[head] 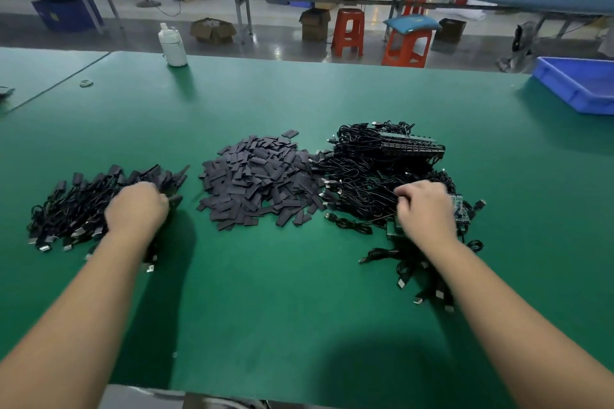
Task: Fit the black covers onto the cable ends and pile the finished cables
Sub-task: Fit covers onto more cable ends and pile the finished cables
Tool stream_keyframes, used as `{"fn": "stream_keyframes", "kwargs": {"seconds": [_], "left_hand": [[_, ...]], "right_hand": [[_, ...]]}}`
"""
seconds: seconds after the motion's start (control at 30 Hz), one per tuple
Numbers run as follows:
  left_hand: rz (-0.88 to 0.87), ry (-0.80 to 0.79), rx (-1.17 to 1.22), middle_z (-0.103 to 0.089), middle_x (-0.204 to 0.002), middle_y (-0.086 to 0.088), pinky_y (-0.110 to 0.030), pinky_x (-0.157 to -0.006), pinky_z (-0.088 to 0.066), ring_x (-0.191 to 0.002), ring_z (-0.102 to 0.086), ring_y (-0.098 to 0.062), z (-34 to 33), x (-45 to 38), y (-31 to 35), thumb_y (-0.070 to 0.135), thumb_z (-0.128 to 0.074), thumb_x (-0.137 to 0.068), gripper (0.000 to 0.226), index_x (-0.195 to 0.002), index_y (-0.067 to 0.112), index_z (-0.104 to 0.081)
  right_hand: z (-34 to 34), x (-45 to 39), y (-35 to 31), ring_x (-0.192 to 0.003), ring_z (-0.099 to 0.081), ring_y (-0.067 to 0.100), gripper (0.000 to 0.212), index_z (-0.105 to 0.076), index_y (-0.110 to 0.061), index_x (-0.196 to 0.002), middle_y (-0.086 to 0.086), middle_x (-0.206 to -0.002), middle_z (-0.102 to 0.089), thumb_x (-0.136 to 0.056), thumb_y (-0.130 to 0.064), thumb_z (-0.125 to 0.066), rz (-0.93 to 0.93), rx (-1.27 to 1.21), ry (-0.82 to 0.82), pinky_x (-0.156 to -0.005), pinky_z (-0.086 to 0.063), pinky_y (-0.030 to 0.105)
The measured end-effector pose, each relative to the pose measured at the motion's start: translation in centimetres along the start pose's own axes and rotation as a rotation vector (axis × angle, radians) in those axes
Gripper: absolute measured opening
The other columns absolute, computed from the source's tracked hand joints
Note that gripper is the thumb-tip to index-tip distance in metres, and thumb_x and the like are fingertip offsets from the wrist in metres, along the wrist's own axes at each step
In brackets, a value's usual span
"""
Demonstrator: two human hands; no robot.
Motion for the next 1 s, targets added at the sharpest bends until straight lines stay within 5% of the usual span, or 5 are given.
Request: {"fn": "stream_keyframes", "kwargs": {"seconds": [0.2, 0.43, 0.6, 0.77, 1.0], "left_hand": [[0.043, -0.050, -0.115, -0.059, -0.103, -0.022, -0.045, -0.074, -0.052, -0.097, -0.056, -0.040, -1.4, -1.5, -1.4, 0.039, -0.065, -0.092, 0.037, -0.098, 0.003, -0.061], [-0.374, 0.237, 0.048, -0.056, -0.107, -0.016, -0.041, -0.064, -0.051, -0.091, -0.056, -0.031, 0.5, 3.5, 10.6, 0.021, -0.061, -0.091, 0.022, -0.107, 0.006, -0.066], [-0.794, -0.164, 0.291, -0.070, -0.112, 0.005, -0.029, -0.075, -0.054, -0.086, -0.064, -0.012, -2.4, 13.1, 25.8, 0.030, -0.053, -0.096, 0.026, -0.119, 0.028, -0.065], [-0.655, -0.615, 0.779, -0.064, -0.130, 0.002, -0.025, -0.101, -0.042, -0.115, -0.060, -0.013, -5.8, 21.0, 35.1, 0.040, -0.061, -0.095, 0.056, -0.145, 0.021, -0.046], [-0.533, -0.521, 0.773, -0.056, -0.061, 0.002, -0.033, -0.058, -0.040, -0.061, -0.052, -0.021, -6.4, 23.1, 38.5, 0.034, -0.061, -0.094, 0.038, -0.062, 0.019, -0.049]], "right_hand": [[-0.1, -2.7, 8.8, -0.141, -0.039, 0.032, 0.060, -0.032, -0.013, -0.154, 0.013, -0.153, -0.044, -0.097, -0.017, -0.048, -0.124, 0.234, -0.249, -0.114, -0.036, 0.047], [0.9, -2.7, 10.1, -0.110, -0.060, 0.028, 0.045, -0.058, -0.022, -0.133, 0.009, -0.126, -0.060, -0.094, -0.043, -0.066, -0.079, 0.177, -0.250, -0.096, -0.050, 0.044], [1.4, -3.2, 8.1, -0.107, -0.058, 0.026, 0.028, -0.068, -0.024, -0.117, 0.001, -0.107, -0.058, -0.093, -0.037, -0.069, -0.026, -0.033, -0.238, -0.087, -0.046, 0.036], [2.5, -3.2, 6.6, -0.097, -0.053, 0.018, 0.010, -0.072, -0.029, -0.102, -0.002, -0.100, -0.057, -0.096, -0.026, -0.066, 0.059, -0.190, -0.247, -0.084, -0.040, 0.031], [3.8, -2.1, 6.6, -0.095, -0.056, 0.014, 0.013, -0.065, -0.039, -0.087, -0.013, -0.092, -0.058, -0.093, -0.027, -0.066, 0.115, -0.255, -0.247, -0.086, -0.044, 0.033]]}}
Point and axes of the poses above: each hand's wrist, its own x-axis away from the middle knuckle, its own z-axis out of the back of the hand, y = z × x, the point moved 8 cm from there along -x, towards the middle knuckle
